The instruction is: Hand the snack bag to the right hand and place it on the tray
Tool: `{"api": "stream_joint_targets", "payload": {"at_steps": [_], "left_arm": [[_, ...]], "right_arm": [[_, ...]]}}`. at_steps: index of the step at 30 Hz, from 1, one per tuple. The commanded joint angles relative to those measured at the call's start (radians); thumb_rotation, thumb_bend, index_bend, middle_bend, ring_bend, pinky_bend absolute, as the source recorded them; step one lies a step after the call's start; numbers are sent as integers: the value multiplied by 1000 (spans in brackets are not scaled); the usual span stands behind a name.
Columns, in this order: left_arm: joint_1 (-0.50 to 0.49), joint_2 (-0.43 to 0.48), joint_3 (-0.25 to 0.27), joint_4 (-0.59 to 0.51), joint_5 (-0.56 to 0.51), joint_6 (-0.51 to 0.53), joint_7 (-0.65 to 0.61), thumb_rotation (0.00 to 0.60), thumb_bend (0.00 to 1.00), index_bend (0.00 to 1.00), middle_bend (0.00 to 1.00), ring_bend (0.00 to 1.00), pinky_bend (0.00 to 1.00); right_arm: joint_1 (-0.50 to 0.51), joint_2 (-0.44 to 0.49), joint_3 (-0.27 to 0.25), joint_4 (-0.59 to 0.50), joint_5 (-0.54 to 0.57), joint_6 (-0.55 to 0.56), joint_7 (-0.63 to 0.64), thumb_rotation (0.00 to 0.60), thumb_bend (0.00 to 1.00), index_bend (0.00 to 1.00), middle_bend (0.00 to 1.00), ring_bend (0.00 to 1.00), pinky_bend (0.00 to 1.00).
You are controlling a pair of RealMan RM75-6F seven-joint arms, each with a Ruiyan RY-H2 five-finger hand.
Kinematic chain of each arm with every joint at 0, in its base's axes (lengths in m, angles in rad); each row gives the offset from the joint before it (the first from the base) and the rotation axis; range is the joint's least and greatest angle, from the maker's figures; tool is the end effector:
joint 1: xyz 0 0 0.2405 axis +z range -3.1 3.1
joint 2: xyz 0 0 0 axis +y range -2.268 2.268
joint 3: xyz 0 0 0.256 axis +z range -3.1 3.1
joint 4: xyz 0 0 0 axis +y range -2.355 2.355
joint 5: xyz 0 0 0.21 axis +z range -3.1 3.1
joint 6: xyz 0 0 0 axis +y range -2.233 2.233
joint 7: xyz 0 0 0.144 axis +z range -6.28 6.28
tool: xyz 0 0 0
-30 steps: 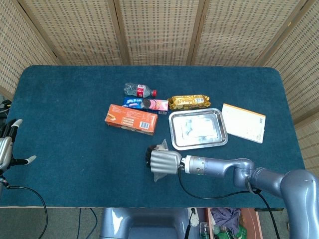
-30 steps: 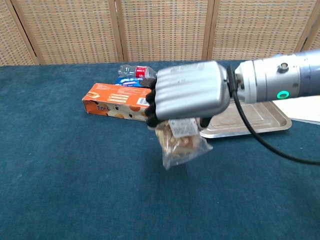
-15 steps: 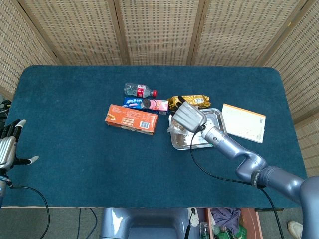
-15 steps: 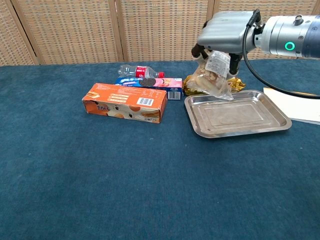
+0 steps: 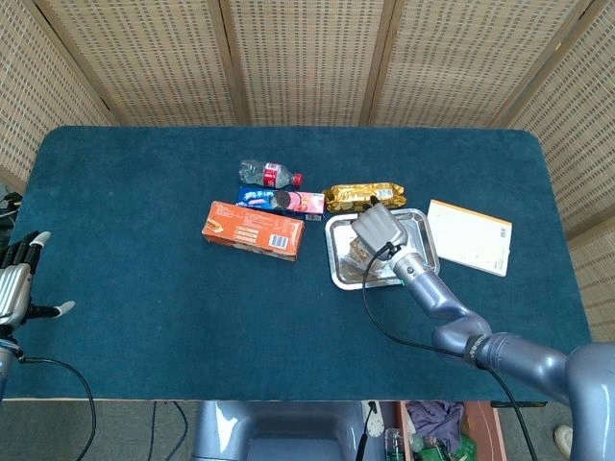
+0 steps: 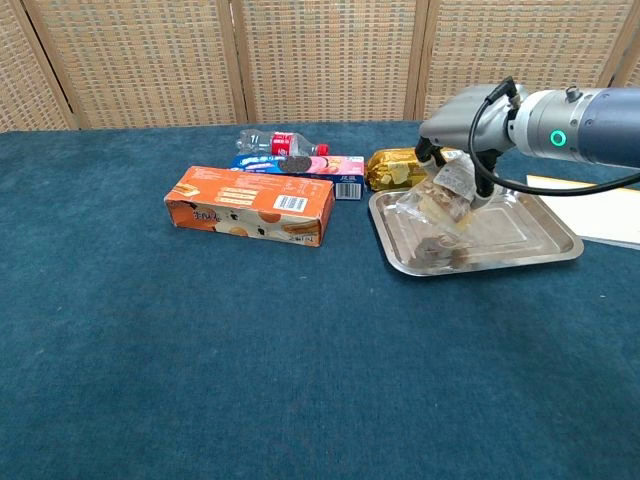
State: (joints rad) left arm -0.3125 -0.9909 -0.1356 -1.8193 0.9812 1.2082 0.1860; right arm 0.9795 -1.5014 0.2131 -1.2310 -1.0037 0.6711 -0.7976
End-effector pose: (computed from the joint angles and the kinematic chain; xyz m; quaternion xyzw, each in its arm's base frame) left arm -0.2974 0.2512 0.1730 -0.5507 -0.4838 -0.2975 0.6117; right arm -0.1258 -0.4291 0.0037 0.8447 -0.1297 0.1902 0.4831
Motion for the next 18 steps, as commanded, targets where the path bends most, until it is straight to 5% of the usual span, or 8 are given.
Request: {"api": "stream_joint_targets", "payload": {"at_steps": [1,3,10,18], "left_arm": [[1,2,-1,0,1,-2,-3,600,0,0,0,0,0],[1,3,-1,1,1,-5,-7,600,0,0,0,0,0],[2,6,-2,-1,7,-10,-15,600,0,0,0,0,0],[26,-16,10,14,84,48,-30,600,0,0,0,0,0]], "right_arm": [[26,2,-29,-37,125,21,-97,600,4,68,0,0,32],[36,11,-37,-64,166,52,-129,600,0,2,0,0,3],[30,94,-52,-219,181,184,-163,600,0,0,0,0,0],[-136,242,-108,-388,-99,412,62,600,0,0,0,0,0]]}}
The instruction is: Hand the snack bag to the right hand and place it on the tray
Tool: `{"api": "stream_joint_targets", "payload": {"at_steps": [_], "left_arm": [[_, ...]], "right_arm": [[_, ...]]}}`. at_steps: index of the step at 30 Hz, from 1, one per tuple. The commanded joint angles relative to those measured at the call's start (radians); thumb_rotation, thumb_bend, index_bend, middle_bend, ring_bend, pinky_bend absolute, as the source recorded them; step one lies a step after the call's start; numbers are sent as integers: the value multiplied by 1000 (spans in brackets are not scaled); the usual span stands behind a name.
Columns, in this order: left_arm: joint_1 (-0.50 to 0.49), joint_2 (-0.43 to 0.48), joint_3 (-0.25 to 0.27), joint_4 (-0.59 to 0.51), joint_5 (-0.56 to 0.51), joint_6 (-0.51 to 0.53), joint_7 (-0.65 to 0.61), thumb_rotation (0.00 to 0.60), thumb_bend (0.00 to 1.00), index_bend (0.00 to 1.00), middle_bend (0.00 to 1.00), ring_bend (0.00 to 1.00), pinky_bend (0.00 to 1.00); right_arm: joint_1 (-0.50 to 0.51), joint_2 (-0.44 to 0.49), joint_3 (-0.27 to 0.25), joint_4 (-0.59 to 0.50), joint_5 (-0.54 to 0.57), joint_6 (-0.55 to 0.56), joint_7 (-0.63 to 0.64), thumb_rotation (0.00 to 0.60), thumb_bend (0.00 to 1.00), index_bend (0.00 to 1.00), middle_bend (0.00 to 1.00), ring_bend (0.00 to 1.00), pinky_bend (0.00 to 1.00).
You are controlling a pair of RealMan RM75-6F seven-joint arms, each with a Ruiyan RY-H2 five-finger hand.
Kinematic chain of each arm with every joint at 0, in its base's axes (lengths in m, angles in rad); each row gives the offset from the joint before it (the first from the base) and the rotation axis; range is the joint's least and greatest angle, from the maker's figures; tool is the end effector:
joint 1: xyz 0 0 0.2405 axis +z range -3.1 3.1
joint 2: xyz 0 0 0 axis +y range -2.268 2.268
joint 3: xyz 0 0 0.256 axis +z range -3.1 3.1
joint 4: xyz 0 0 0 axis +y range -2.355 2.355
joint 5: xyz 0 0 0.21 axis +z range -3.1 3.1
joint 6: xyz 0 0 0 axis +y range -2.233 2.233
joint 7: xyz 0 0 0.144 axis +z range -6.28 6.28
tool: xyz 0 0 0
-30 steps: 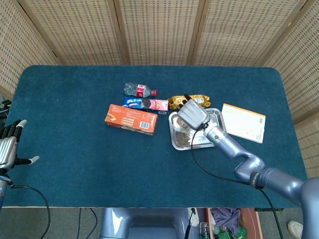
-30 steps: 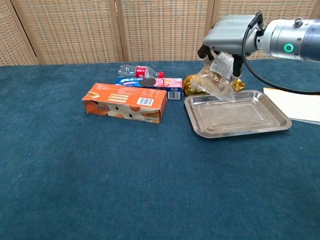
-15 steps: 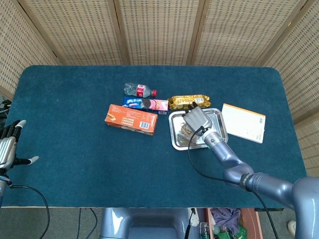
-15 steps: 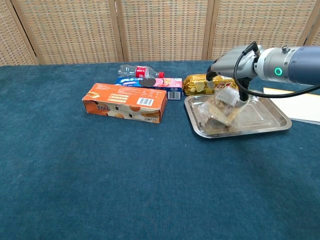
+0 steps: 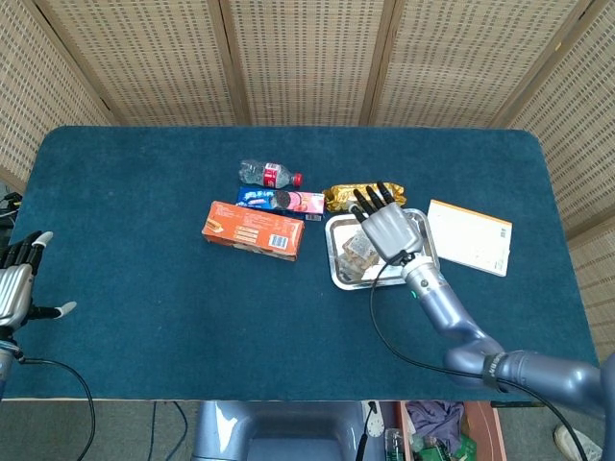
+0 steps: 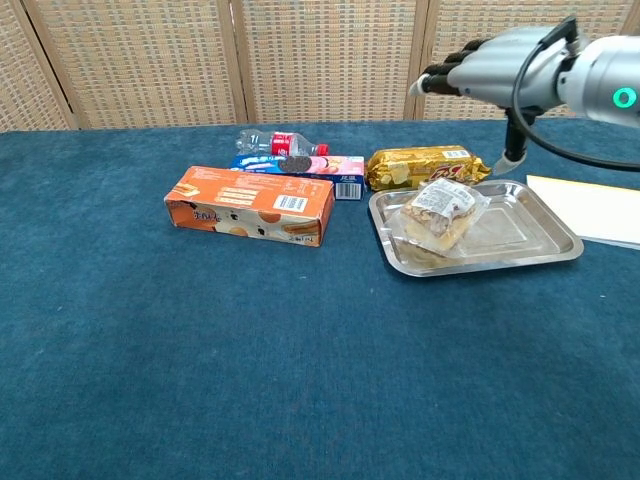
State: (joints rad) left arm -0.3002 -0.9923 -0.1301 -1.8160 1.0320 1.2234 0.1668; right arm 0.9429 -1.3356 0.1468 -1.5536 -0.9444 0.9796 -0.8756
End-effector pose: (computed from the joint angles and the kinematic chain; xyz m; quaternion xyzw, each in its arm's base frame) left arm -0.2950 0.2484 0.1730 -0.5581 -0.4744 -0.3085 0.6069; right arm -0.1146 -0.3929 0.0534 0.8027 -0.1184 0.2400 0.5329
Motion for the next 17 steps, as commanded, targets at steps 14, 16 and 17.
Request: {"api": "stream_joint_targets", "payload": {"at_steps": [14,16,17], "left_arm": [[86,-71,66,68,242,140,-79,600,0,0,0,0,0],[91,-69,67,69,251,146,-79,600,0,0,0,0,0],[93,-69,68,68,255,149,-78,600,0,0,0,0,0]], "right_arm": [[-532,49,-230,122,-605,619,707,600,0,0,0,0,0],[-560,42,-231,137,-615,644,718,600,0,0,0,0,0],[-570,40,-231,142,-617,650,722,600,0,0,0,0,0]]}}
